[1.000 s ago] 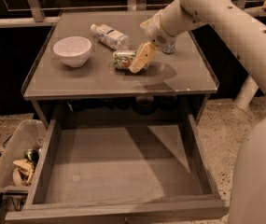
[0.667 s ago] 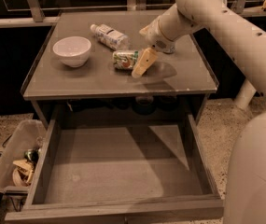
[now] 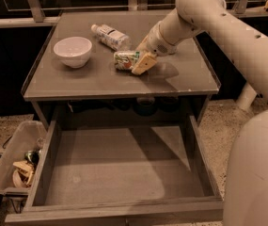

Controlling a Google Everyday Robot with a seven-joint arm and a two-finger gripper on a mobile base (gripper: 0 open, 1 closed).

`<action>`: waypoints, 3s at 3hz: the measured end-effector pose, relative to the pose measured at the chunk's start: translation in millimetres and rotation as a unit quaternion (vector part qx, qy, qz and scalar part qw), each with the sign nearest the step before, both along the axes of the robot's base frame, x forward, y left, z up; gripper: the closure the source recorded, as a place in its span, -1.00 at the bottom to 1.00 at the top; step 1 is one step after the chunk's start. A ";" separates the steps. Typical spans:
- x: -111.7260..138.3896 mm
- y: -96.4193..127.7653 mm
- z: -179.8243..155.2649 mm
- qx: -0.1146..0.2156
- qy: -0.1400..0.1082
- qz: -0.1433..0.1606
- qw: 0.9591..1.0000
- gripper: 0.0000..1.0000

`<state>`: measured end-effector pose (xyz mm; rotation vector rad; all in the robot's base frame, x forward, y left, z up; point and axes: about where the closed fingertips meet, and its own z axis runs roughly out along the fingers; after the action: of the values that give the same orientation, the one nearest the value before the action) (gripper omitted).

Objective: Place 7up can into top drawer

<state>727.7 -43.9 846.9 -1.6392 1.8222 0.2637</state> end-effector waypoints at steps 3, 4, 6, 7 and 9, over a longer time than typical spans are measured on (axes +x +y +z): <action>-17.9 -11.7 32.5 0.015 -0.013 -0.007 1.000 1.00; -66.6 -33.9 53.9 0.044 -0.032 -0.023 0.998 1.00; -188.1 -42.1 83.8 0.085 -0.086 -0.063 0.991 1.00; -232.8 -33.5 35.2 0.083 -0.056 -0.080 0.992 1.00; -233.2 -14.7 -106.9 0.068 0.087 -0.107 0.988 1.00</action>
Offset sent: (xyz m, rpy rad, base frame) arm 0.0074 -0.0038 0.0284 -0.0336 -0.0173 0.0085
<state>494.5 -58.6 740.0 -1.3508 2.0429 0.4368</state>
